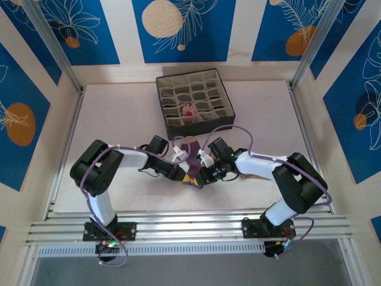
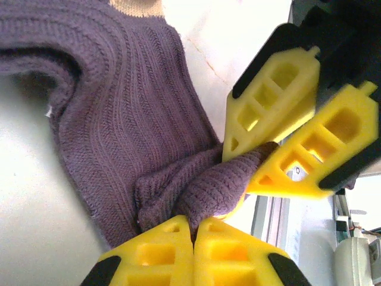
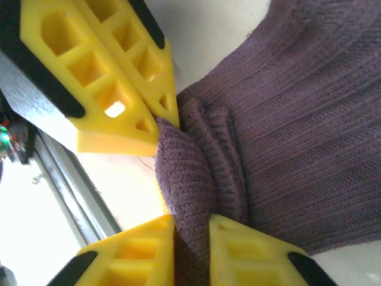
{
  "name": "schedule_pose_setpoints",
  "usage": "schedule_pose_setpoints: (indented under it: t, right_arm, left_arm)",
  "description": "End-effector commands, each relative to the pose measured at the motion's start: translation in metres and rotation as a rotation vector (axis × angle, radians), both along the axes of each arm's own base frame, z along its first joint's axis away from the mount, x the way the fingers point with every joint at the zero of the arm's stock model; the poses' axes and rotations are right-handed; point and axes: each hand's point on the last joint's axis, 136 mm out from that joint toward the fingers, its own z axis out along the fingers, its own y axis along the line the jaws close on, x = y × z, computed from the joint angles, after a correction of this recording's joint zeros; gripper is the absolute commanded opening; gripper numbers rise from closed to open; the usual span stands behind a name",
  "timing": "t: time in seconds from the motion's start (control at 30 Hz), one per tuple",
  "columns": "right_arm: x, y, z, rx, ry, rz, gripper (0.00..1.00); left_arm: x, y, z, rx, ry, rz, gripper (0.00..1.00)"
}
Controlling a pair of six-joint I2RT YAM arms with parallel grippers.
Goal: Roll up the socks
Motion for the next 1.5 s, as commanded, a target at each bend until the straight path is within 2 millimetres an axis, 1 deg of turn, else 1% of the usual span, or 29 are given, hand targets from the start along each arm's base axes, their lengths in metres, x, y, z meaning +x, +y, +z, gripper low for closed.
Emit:
schedule_pose_setpoints:
  t: [0.0,0.07,0.13,0.2,0.27,0.33,0.4,0.5,0.6,0.67,0.77,0.9,1.0,1.07,1.13,1.17,1.23,1.27,1.33,1.4,1.47]
  right_arm:
    - [-0.004,-0.008,-0.008,-0.076,0.067,-0.014,0.04]
    - [-0.001,-0.016,-0.015,-0.132,0.122,-0.055,0.0]
    - [0.0,-0.023,-0.022,-0.177,0.183,-0.092,0.0]
    - [0.001,-0.026,-0.026,-0.197,0.229,-0.111,0.0]
    - [0.002,-0.027,-0.027,-0.204,0.263,-0.122,0.0]
    - [0.003,-0.026,-0.026,-0.201,0.299,-0.126,0.0]
    - [0.004,-0.024,-0.025,-0.194,0.33,-0.125,0.0]
    - [0.004,-0.023,-0.025,-0.191,0.365,-0.126,0.0]
    - [0.004,-0.023,-0.027,-0.186,0.408,-0.13,0.0]
    - [0.004,-0.023,-0.03,-0.189,0.427,-0.133,0.0]
    - [0.003,-0.02,-0.03,-0.17,0.449,-0.129,0.0]
    - [0.002,-0.013,-0.025,-0.118,0.46,-0.103,0.0]
    - [-0.002,-0.006,-0.018,-0.079,0.461,-0.065,0.0]
    - [-0.003,-0.005,-0.017,-0.069,0.464,-0.051,0.0]
    - [-0.005,-0.005,-0.017,-0.066,0.467,-0.041,0.0]
    - [-0.005,-0.005,-0.016,-0.061,0.466,-0.035,0.0]
    - [-0.006,-0.004,-0.015,-0.051,0.464,-0.026,0.0]
    - [-0.006,-0.004,-0.014,-0.051,0.458,-0.023,0.02]
    - [-0.003,-0.006,-0.012,-0.052,0.429,-0.029,0.17]
    - [0.003,-0.009,-0.006,-0.049,0.375,-0.048,0.34]
    - [0.007,-0.011,0.001,-0.016,0.318,-0.068,0.39]
  left_arm:
    - [0.003,0.004,-0.004,0.001,-0.029,0.011,0.0]
    - [0.004,0.005,-0.003,-0.002,-0.075,0.003,0.06]
    - [0.004,0.007,0.0,-0.011,-0.132,-0.004,0.1]
    - [0.003,0.007,0.009,-0.039,-0.212,-0.017,0.16]
    - [0.002,0.009,0.018,-0.067,-0.285,-0.03,0.22]
    - [-0.002,0.01,0.029,-0.094,-0.371,-0.057,0.25]
    - [-0.006,0.011,0.042,-0.122,-0.491,-0.087,0.27]
    - [-0.008,0.013,0.052,-0.115,-0.677,-0.11,0.32]
    - [-0.004,0.015,0.051,-0.059,-0.832,-0.123,0.38]
    - [-0.002,0.014,0.049,-0.043,-0.883,-0.134,0.4]
    - [-0.001,0.008,0.042,-0.035,-0.89,-0.164,0.43]
    - [-0.001,-0.001,0.027,-0.028,-0.877,-0.199,0.43]
    - [-0.005,-0.006,0.018,-0.039,-0.846,-0.222,0.41]
    - [-0.009,-0.007,0.011,-0.04,-0.828,-0.235,0.4]
    - [-0.012,-0.008,0.005,-0.038,-0.806,-0.242,0.36]
    - [-0.015,-0.009,0.003,-0.044,-0.79,-0.246,0.3]
    - [-0.018,-0.009,0.003,-0.052,-0.759,-0.249,0.08]
    - [-0.02,-0.009,0.003,-0.053,-0.743,-0.246,0.0]
    - [-0.022,-0.008,0.003,-0.045,-0.707,-0.228,0.0]
    - [-0.023,-0.006,0.006,-0.036,-0.662,-0.201,0.0]
    - [-0.025,-0.006,0.008,-0.031,-0.597,-0.162,0.0]
